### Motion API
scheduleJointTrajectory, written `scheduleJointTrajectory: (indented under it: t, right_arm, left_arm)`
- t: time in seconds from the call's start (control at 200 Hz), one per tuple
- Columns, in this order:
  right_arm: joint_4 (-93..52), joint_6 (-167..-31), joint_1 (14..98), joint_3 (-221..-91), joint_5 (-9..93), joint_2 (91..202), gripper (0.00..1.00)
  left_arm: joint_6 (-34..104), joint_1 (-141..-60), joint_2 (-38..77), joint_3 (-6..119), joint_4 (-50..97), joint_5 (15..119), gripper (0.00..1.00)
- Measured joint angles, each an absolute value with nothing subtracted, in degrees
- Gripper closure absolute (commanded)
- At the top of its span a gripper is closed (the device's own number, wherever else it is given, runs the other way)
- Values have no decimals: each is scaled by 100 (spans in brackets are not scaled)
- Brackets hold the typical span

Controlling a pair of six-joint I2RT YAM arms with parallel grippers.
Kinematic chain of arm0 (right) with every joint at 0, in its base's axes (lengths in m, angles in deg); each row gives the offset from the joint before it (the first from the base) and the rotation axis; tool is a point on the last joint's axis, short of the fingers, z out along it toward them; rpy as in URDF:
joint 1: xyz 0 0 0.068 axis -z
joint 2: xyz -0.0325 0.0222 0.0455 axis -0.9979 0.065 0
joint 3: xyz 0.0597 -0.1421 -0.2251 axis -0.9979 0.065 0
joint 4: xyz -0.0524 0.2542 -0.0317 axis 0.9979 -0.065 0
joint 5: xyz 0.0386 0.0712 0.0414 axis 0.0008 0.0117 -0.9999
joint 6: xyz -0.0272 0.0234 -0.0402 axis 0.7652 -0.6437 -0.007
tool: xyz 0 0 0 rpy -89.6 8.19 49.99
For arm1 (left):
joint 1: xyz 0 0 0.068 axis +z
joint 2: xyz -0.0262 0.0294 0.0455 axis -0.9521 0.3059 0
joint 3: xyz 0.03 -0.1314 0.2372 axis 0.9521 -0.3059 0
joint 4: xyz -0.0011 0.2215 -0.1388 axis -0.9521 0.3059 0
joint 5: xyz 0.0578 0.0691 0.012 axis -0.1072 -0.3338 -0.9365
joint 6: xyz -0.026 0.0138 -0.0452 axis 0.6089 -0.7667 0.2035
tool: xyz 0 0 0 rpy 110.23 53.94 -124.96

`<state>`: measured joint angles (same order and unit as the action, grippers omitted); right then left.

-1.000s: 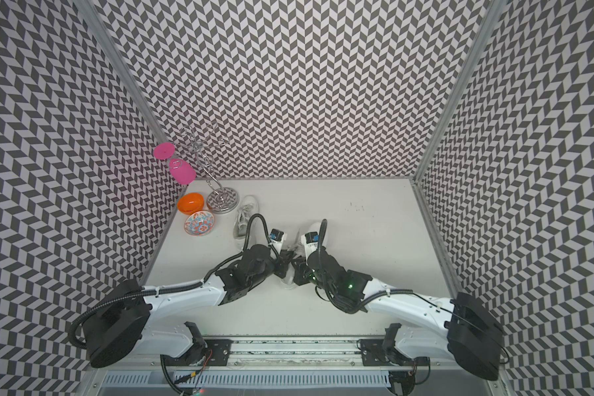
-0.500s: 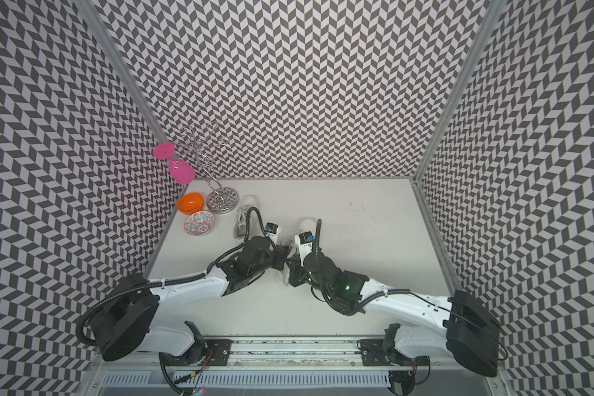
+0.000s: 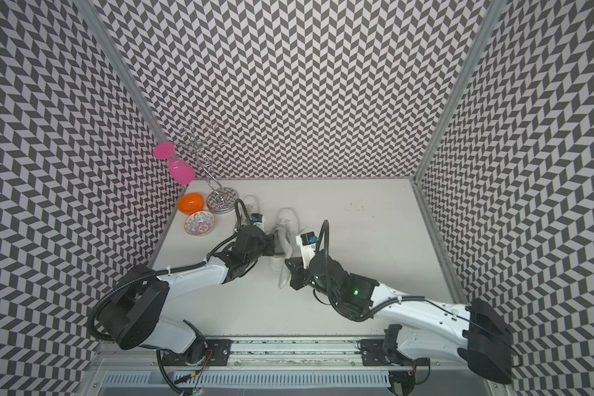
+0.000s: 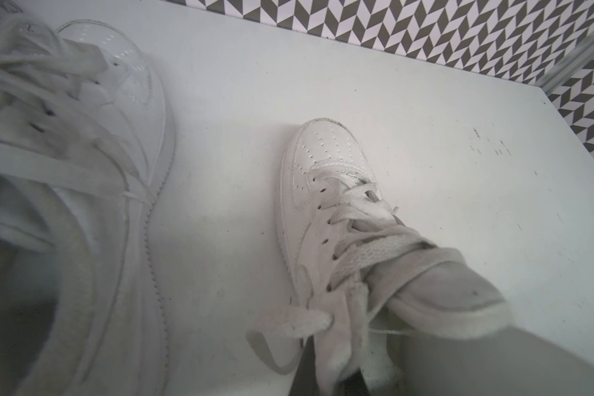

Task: Remove the insole from the shoe
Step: Remove the insole from the shoe, then place the insole at the center of the board.

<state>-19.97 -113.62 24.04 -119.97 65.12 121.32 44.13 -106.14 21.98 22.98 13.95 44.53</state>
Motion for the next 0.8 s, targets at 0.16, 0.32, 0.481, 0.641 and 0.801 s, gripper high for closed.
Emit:
scheduleJointTrajectory:
  t: [0.16,0.32,0.481,0.641,0.801]
  right_arm:
    - [-2073,-11211,2408,-12071,6942,11763,100]
    - [-2288,-11078,2589,-12268,7286,11677,100]
    - [-2565,-10855,3846,-12386,7342,11802,100]
    - [-2793,-10606,5155,-12546,7620,12414,100]
    - [-2946,-10479,6010,-12605,7915,13115,100]
  left_arm:
    - [4538,-10352,2465,2547,1353,4528,100]
    - [4580,-10245,2581,2643,1296,4543,100]
    - [4582,-10243,2522,2564,1185,4639,100]
    - [4573,-10243,2380,2409,1122,4775,100]
    - [4575,-10243,2318,2293,1043,4884,100]
